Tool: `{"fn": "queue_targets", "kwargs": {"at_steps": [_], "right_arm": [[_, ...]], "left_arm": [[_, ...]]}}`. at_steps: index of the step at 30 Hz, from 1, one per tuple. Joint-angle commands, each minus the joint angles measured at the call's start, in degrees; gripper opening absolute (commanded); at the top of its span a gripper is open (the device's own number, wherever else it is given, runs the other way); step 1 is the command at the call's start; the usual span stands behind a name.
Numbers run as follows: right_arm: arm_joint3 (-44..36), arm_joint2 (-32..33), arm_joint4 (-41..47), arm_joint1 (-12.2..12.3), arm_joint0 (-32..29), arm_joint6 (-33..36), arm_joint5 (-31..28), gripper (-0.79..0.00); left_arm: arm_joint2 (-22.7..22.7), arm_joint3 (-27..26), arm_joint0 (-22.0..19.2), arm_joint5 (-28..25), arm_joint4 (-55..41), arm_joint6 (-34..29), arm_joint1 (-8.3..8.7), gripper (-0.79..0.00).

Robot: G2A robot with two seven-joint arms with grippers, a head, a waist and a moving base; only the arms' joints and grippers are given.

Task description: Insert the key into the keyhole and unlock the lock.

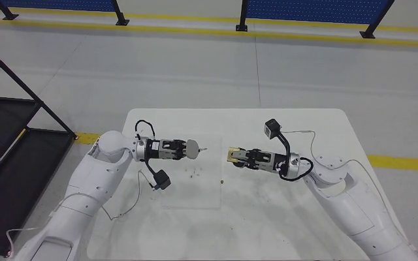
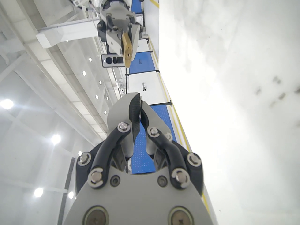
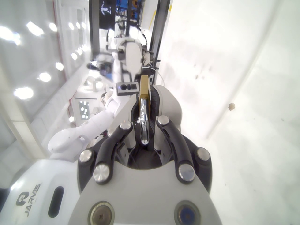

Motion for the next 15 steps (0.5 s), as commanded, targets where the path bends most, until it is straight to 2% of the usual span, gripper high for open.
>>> {"fn": "queue_targets", "kwargs": {"at_steps": [1, 5, 15], "right_arm": [[0.0, 0.0, 0.0, 0.0, 0.0, 0.0, 0.0, -0.785], [0.0, 0.0, 0.0, 0.0, 0.0, 0.0, 0.0, -0.785], [0.0, 0.0, 0.0, 0.0, 0.0, 0.0, 0.0, -0.785]], "left_arm": [[0.38, -1.28, -0.27, 1.58, 2.34, 0.51, 0.17, -0.785], [0.75, -3.62, 0.09, 3.44, 3.75, 0.85, 0.43, -0.785], [0.72, -3.79, 0.16, 3.56, 3.69, 0.75, 0.45, -0.785]]}}
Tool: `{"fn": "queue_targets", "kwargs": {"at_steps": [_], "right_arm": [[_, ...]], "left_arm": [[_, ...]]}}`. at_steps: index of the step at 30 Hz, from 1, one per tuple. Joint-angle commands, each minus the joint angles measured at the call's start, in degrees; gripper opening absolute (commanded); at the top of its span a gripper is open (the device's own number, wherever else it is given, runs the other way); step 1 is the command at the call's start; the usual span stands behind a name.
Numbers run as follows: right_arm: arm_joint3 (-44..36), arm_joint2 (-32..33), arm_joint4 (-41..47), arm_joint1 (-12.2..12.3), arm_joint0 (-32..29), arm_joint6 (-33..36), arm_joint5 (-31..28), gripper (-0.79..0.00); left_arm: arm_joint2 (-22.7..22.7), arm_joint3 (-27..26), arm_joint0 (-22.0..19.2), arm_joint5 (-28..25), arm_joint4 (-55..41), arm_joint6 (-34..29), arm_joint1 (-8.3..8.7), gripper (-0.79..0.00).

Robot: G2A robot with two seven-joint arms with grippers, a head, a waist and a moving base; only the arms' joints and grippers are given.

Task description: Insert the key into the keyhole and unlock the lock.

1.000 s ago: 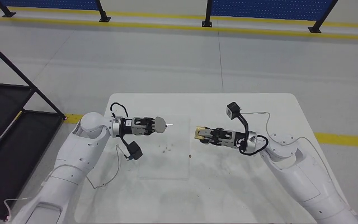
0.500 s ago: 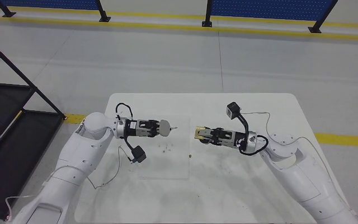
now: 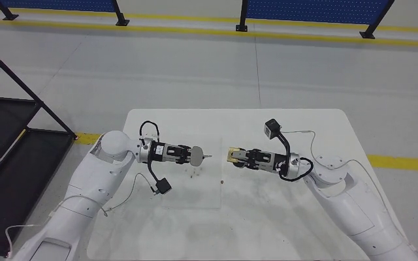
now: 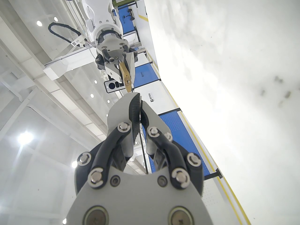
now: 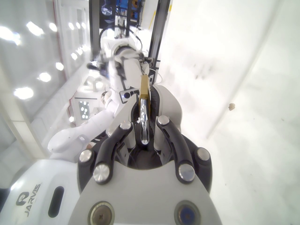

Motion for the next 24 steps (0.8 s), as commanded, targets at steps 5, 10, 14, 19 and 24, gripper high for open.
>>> {"fn": "queue_targets", "kwargs": {"at_steps": [5, 10, 14, 19, 24], "right_arm": [[0.0, 0.0, 0.0, 0.0, 0.0, 0.0, 0.0, -0.785], [0.0, 0.0, 0.0, 0.0, 0.0, 0.0, 0.0, -0.785], [0.0, 0.0, 0.0, 0.0, 0.0, 0.0, 0.0, -0.785], [-0.1, -0.01, 0.03, -0.03, -0.29, -0.49, -0.04, -0.785], [1.22, 0.03, 4.81, -0.42, -1.47, 3.03, -2.08, -0.785]], "left_arm": [[0.0, 0.0, 0.0, 0.0, 0.0, 0.0, 0.0, -0.785], [0.0, 0.0, 0.0, 0.0, 0.0, 0.0, 0.0, -0.785], [0.0, 0.0, 0.0, 0.0, 0.0, 0.0, 0.0, -0.785], [0.24, -0.83, 0.48, 0.55, 0.68, -1.35, 0.0, -0.785], [0.51, -2.7, 1.79, 5.2, -1.72, -0.31, 0.1, -0.785]]}}
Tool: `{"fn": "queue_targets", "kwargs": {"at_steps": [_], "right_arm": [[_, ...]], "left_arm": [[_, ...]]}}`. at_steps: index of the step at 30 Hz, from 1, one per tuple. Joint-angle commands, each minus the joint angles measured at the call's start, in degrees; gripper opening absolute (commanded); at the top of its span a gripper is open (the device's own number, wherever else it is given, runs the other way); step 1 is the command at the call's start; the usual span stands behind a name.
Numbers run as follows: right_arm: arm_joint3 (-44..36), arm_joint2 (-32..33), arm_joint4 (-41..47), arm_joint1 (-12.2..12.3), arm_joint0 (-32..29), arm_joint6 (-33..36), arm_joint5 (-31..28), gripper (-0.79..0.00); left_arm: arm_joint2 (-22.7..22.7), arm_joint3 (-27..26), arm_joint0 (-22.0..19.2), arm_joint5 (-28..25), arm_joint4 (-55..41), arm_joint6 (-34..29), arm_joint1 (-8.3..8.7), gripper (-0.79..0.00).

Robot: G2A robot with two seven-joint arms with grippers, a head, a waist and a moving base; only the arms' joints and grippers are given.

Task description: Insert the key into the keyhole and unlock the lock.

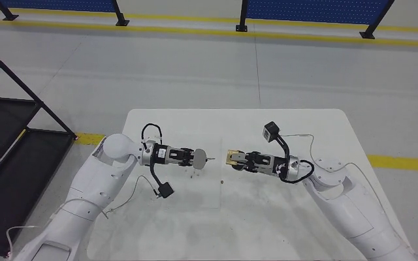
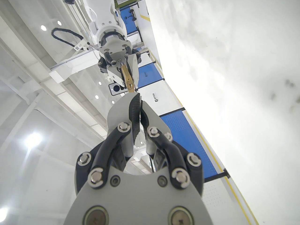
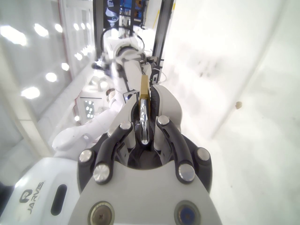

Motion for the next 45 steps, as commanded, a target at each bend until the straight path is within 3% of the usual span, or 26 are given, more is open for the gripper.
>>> {"fn": "queue_targets", "kwargs": {"at_steps": [1, 9, 19, 35, 45], "right_arm": [[1.01, -0.13, 2.04, -0.19, 0.0, 2.48, -0.97, -0.785], [5.16, -1.15, 6.47, -1.16, 0.51, 8.33, -4.11, -0.785], [5.33, -1.67, 3.75, -2.02, -0.85, 4.71, -8.44, -0.785], [4.36, -0.56, 1.15, -2.52, -2.1, 7.31, -13.11, -0.785], [3.47, -0.01, -1.49, -2.69, -2.5, 7.34, -13.07, -0.785]], "left_arm": [[0.02, -0.06, 0.4, 1.48, -1.36, 0.67, 0.04, -0.785], [0.95, 0.21, 1.37, 3.87, -6.46, 4.54, 0.11, -0.785], [2.72, 0.69, 1.47, 4.79, -8.49, 4.7, -0.01, -0.785], [4.76, 1.44, 0.4, 5.14, -8.36, 4.39, -0.05, -0.785], [5.38, 1.63, 0.07, 4.99, -8.48, 4.51, 0.09, -0.785]]}}
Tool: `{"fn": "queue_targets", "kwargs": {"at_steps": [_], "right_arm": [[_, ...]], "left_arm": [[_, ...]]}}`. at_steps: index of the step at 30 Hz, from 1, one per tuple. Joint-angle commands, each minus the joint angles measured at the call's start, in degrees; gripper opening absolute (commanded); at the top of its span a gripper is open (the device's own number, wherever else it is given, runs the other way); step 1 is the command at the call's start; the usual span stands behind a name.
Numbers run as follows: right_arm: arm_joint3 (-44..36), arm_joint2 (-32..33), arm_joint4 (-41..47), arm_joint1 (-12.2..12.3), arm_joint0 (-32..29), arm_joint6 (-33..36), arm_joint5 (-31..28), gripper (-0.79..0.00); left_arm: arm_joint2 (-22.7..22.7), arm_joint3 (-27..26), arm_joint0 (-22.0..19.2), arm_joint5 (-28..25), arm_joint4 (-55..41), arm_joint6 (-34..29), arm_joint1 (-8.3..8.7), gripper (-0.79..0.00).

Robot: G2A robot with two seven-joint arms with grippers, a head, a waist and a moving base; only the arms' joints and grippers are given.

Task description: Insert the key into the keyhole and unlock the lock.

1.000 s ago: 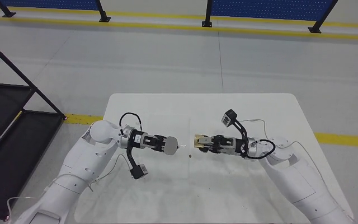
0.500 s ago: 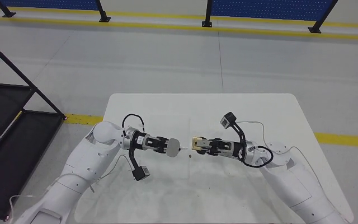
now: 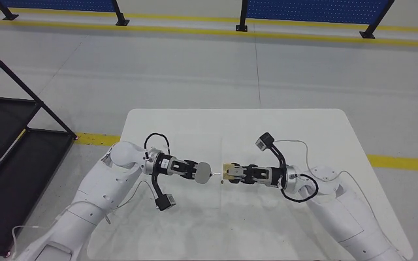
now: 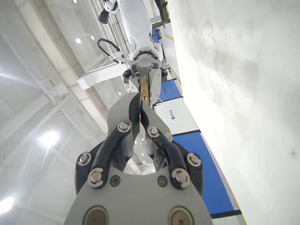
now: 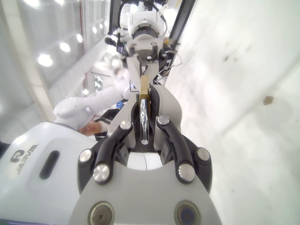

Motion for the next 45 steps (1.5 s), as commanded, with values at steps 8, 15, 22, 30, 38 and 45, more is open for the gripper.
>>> {"fn": "queue_targets", "kwargs": {"at_steps": [8, 15, 22, 30, 38, 45], "right_arm": [[-0.26, 0.2, -0.72, -0.3, -0.26, -0.11, 0.14, -0.785], [-0.23, 0.43, -0.95, -0.51, -0.3, 0.3, 0.37, -0.785], [-0.01, 0.45, -0.97, -0.78, -0.27, 0.57, 0.47, -0.785], [0.29, 0.38, -1.14, -1.12, -0.12, 0.63, 0.86, -0.785], [0.57, 0.34, -1.24, -1.43, -0.04, 0.84, 0.98, -0.785], [0.62, 0.19, -1.4, -1.71, 0.0, 0.95, 1.25, -0.785]], "left_arm": [[0.59, 0.29, -0.37, 0.27, 0.33, -0.43, 0.07, -0.785], [0.93, 0.62, -0.68, 0.47, 0.39, -0.95, 0.12, -0.785], [1.38, 0.89, -0.99, 0.34, 0.3, -1.22, 0.15, -0.785], [1.95, 1.26, -1.48, 0.32, 0.17, -1.33, 0.15, -0.785], [2.34, 1.64, -1.76, 0.45, 0.11, -1.61, 0.18, -0.785], [2.76, 1.86, -1.96, 0.51, -0.04, -1.5, 0.2, -0.785]]}}
